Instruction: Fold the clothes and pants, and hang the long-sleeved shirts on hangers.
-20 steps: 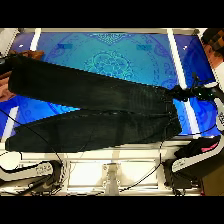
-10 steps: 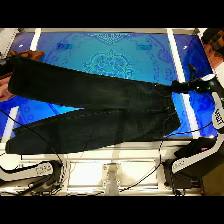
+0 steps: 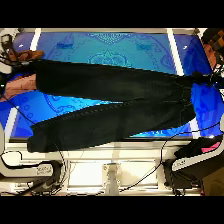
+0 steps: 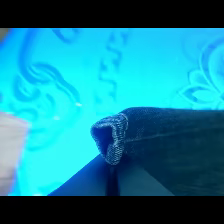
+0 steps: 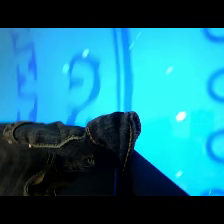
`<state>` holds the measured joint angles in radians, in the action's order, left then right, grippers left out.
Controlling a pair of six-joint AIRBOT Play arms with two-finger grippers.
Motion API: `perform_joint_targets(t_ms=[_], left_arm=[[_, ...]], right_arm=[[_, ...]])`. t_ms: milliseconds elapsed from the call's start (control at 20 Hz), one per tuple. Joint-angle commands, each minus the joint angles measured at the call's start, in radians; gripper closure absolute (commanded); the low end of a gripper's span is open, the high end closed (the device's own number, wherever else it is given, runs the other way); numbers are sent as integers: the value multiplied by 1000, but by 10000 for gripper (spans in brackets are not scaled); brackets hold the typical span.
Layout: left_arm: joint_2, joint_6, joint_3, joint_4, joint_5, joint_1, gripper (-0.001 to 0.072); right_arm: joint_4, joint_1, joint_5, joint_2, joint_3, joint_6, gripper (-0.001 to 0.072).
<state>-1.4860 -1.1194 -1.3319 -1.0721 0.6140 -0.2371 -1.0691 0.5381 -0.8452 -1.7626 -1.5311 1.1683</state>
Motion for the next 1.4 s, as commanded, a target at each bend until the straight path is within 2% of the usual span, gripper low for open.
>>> perform_joint_targets(t_ms=[0, 100, 300, 350, 400, 450, 500, 550, 850, 950, 1000, 1050, 1150, 1200, 1250, 1350], left_arm=[[-82, -50, 0, 0, -89, 64, 673], [-116, -56, 0, 0, -162, 95, 672], [-160, -56, 0, 0, -235, 133, 671], [-170, -55, 0, 0, -236, 134, 670], [-175, -55, 0, -1, -237, 134, 626], [-178, -54, 0, -1, -237, 130, 441], [-178, -51, 0, -1, -237, 123, 205], [-174, -51, -1, -1, -241, 111, 53], [-40, -51, -1, -1, -224, -3, 50], [37, -51, -1, -16, -117, -51, 67], [74, -48, -1, -52, -16, -78, 67], [109, -10, -1, -95, 122, -106, 66], [160, 133, -1, -147, 465, -169, 77], [171, 183, -1, -151, 607, -199, 115], [173, 204, 0, -159, 731, -228, 115], [172, 204, 21, -162, 859, -272, 121]], right_arm=[[-10, 11, 112, 2, -6, 10, 682], [-39, 11, 143, 2, -6, 15, 682], [-151, 11, 176, 2, -6, 133, 669], [-151, 11, 176, 2, -6, 133, 471], [-151, 11, 175, 3, -6, 133, 200], [-153, 11, 171, 5, -7, 133, 130], [-166, 11, 160, 9, -10, 133, 130], [-184, 11, 148, 14, -16, 132, 130], [-359, 18, 119, 107, -32, 132, 135], [-374, 50, 76, 147, -32, 132, 152], [-377, 75, 41, 164, -32, 128, 152], [-377, 108, -4, 179, -32, 113, 152], [-376, 176, -93, 193, -32, 61, 153], [-376, 207, -134, 193, -32, 40, 152], [-375, 238, -166, 192, -30, 21, 152], [-375, 288, -196, 190, -26, 15, 152]])
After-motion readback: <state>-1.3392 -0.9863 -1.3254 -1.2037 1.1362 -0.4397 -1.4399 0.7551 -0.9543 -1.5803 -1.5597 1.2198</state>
